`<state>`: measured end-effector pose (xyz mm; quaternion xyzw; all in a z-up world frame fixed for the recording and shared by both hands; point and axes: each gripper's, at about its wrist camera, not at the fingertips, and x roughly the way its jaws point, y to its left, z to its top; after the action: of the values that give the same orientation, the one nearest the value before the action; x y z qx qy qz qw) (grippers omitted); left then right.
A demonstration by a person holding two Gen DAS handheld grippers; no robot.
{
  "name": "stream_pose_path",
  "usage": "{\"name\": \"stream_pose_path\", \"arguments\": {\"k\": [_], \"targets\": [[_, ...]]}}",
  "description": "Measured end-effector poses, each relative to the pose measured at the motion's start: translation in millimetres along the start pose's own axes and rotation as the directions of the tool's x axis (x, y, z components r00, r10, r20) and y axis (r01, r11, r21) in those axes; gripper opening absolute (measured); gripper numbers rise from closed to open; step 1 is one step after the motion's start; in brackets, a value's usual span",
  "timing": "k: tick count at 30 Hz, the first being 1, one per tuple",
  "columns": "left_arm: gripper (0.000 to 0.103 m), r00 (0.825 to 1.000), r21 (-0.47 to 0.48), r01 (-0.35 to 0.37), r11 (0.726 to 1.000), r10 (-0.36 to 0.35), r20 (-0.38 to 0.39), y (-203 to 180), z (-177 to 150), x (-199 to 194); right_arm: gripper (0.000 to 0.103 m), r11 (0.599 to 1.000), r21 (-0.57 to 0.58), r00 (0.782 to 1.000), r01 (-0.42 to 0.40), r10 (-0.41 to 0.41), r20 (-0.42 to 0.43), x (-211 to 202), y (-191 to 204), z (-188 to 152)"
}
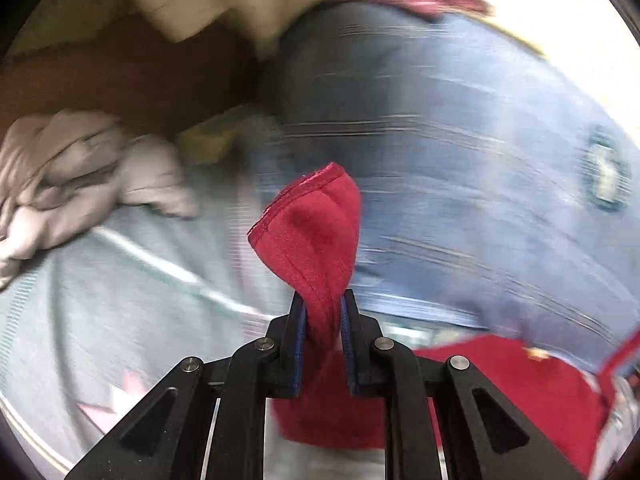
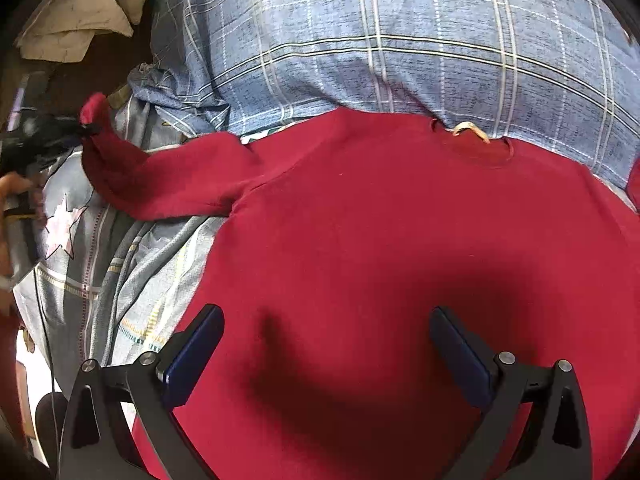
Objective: Fold small clothes
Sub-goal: 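Grasp the sleeve cuff with the left gripper and fold it across the body, then open the left gripper to release the sleeve onto the sweater body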
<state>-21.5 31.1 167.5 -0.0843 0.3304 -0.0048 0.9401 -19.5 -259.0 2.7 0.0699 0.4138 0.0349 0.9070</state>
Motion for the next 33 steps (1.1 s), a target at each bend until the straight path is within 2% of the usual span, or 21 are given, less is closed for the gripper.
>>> {"name": "stream_pose_path", "arguments": {"k": [3,7,9,15,16,17,18,20,22,23,24,25,26,28,30,31,33], "targets": [[0.014,0.991,0.054,0.131,0.99,-0.131,-0.019,-49.8,-12.4,-9.8,0.103,0.999,0.037,1.0,0.013,-0.014,0.018,-8.3,-14.6,4.0],[0.014,0.954,0.127,0.288,0.949,-0.274,-0.117,-134.6,-44.0,3.2,0.103,0.995,0.09,0.998,0.036,-0.041,0.054,-25.6,-42.9,8.5],[0.014,0.942,0.142,0.322,0.936,-0.301,-0.15,-162.9,-58.7,13.3,0.103,0.992,0.109,0.996,0.059,-0.066,0.066,-35.1,-58.2,10.3],[0.017,0.869,0.15,0.441,0.885,-0.379,-0.318,-233.8,-104.8,73.8,0.103,0.969,0.191,0.983,0.157,-0.173,0.066,-59.7,-113.6,10.8],[0.022,0.853,0.159,0.453,0.877,-0.375,-0.363,-242.7,-115.6,84.7,0.103,0.962,0.218,0.982,0.163,-0.181,0.063,-63.0,-125.9,9.7],[0.031,0.842,0.166,0.459,0.873,-0.368,-0.395,-247.0,-119.4,95.5,0.103,0.958,0.235,0.981,0.167,-0.185,0.06,-65.0,-134.1,9.0],[0.034,0.835,0.173,0.462,0.87,-0.361,-0.414,-251.2,-123.2,100.6,0.103,0.951,0.257,0.979,0.174,-0.194,0.056,-67.7,-143.2,7.9],[0.037,0.839,0.191,0.46,0.867,-0.353,-0.415,-248.9,-117.4,105.4,0.103,0.942,0.282,0.977,0.184,-0.207,0.057,-71.9,-155.2,5.3],[0.054,0.854,0.209,0.446,0.87,-0.344,-0.391,-234.7,-105.8,96.1,0.103,0.939,0.298,0.978,0.174,-0.201,0.063,-74.6,-162.7,3.8],[0.067,0.862,0.209,0.444,0.871,-0.351,-0.366,-223.7,-100.0,87.3,0.103,0.939,0.303,0.979,0.165,-0.194,0.067,-74.9,-164.4,4.3],[0.074,0.882,0.218,0.427,0.878,-0.351,-0.314,-203.7,-90.0,76.6,0.103,0.938,0.308,0.98,0.157,-0.187,0.07,-74.0,-165.6,5.7],[0.076,0.899,0.23,0.403,0.886,-0.336,-0.281,-192.2,-86.6,69.3,0.103,0.938,0.311,0.981,0.151,-0.181,0.07,-71.5,-166.5,8.2],[0.077,0.931,0.253,0.342,0.905,-0.29,-0.223,-172.0,-79.1,63.2,0.103,0.94,0.309,0.983,0.143,-0.173,0.07,-69.4,-165.0,9.4],[0.078,0.969,0.28,0.233,0.931,-0.197,-0.149,-143.6,-71.4,62.9,0.103,0.947,0.295,0.985,0.124,-0.153,0.078,-63.5,-159.8,13.8],[0.078,0.987,0.269,0.142,0.953,-0.114,-0.116,-117.8,-65.3,78.2,0.103,0.952,0.277,0.985,0.13,-0.156,0.074,-52.2,-155.2,24.3],[0.078,0.987,0.235,0.117,0.965,-0.088,-0.132,-103.9,-62.3,93.3,0.103,0.954,0.267,0.985,0.135,-0.159,0.069,-44.3,-153.7,29.1],[0.077,0.983,0.165,0.112,0.98,-0.084,-0.163,-82.3,-61.5,110.6,0.102,0.958,0.246,0.986,0.149,-0.161,0.03,-20.4,-153.1,39.3]]}}
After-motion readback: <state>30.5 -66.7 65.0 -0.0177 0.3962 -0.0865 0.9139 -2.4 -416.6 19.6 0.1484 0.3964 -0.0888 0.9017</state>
